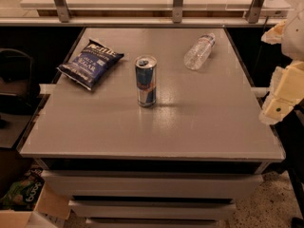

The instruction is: Knock redbull can over

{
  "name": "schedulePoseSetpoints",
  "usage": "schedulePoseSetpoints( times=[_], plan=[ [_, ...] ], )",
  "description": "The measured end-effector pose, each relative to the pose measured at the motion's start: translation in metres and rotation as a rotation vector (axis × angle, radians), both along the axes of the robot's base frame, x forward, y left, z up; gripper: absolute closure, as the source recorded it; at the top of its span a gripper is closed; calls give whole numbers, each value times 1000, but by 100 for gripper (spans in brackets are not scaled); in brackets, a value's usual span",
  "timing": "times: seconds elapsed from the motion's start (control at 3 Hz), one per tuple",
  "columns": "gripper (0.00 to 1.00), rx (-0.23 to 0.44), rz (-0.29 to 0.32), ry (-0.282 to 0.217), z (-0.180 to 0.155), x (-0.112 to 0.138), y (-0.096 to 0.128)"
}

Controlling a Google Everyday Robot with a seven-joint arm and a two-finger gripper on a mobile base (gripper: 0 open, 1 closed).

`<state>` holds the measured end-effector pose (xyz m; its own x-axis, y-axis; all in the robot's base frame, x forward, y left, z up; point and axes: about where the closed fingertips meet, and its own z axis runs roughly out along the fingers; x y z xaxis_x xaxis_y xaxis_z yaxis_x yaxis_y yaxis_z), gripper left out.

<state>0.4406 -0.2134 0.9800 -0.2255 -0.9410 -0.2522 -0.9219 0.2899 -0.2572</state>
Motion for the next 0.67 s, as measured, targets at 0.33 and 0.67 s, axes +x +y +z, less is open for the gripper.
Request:
schedulePoseSetpoints(
  times=[0.33,0.67],
  plan=[
    [0,112,-18,-17,-6,10,19],
    [0,255,-9,-34,-18,24,49]
  ],
)
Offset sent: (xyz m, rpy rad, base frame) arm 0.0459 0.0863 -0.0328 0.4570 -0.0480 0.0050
